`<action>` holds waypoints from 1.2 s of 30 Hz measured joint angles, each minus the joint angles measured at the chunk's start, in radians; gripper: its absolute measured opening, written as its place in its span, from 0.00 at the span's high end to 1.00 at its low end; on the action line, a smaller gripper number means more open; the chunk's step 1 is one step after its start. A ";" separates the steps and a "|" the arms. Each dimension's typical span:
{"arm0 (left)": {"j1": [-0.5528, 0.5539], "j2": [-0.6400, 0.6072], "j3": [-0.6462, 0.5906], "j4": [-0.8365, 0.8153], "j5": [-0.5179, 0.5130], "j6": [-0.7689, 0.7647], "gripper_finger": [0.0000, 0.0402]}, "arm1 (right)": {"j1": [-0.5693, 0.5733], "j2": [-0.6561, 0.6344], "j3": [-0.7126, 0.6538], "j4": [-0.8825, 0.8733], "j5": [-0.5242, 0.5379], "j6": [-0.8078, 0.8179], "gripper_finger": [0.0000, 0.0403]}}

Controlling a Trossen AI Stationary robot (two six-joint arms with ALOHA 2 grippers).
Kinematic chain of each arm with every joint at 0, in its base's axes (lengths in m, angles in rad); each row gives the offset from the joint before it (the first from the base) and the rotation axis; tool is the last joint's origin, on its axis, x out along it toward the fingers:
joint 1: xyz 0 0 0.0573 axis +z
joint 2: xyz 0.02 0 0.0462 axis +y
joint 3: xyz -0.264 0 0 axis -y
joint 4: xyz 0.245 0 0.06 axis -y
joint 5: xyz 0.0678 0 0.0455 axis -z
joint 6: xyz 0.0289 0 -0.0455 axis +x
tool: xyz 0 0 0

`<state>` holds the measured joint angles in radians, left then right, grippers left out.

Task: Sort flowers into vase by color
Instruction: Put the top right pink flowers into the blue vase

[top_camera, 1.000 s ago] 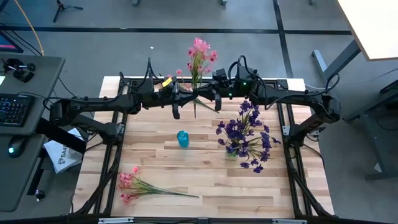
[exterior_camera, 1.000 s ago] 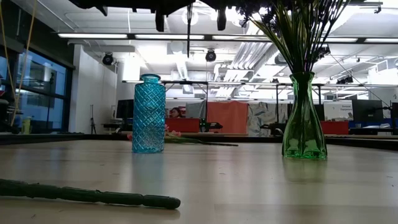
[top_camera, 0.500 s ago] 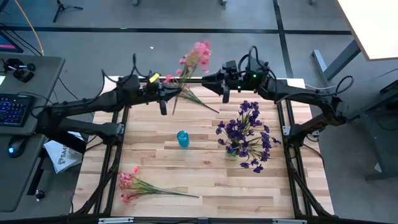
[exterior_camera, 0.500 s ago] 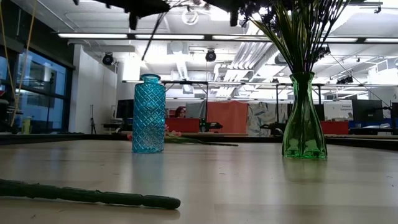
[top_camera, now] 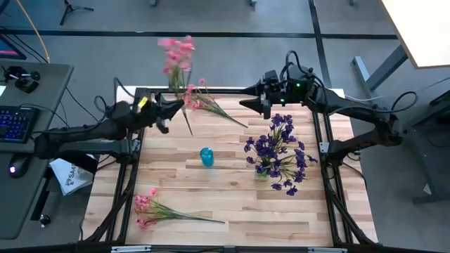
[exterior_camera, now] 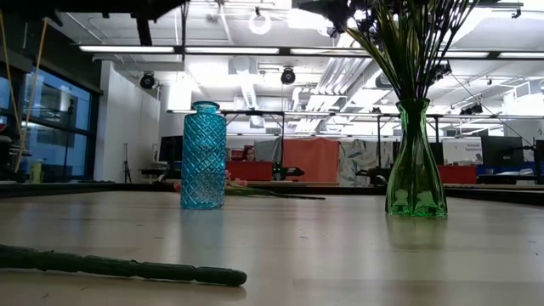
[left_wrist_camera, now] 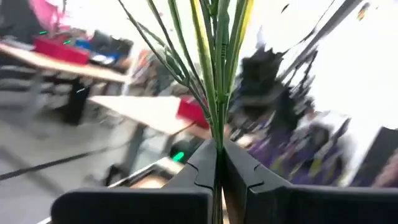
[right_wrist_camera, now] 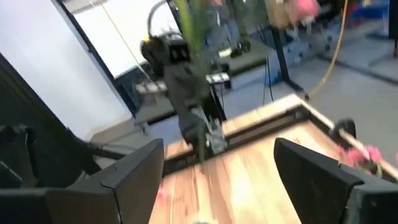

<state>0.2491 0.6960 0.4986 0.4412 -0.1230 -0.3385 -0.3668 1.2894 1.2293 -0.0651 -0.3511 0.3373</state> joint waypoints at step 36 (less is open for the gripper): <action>-0.325 0.386 -0.028 0.244 -0.252 0.150 1.00 | 0.000 -0.001 0.000 -0.069 0.098 0.066 0.25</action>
<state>-0.0761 1.0823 0.4706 0.6847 -0.3754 -0.1887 -0.3672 1.2881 1.2293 -0.1337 -0.2535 0.4030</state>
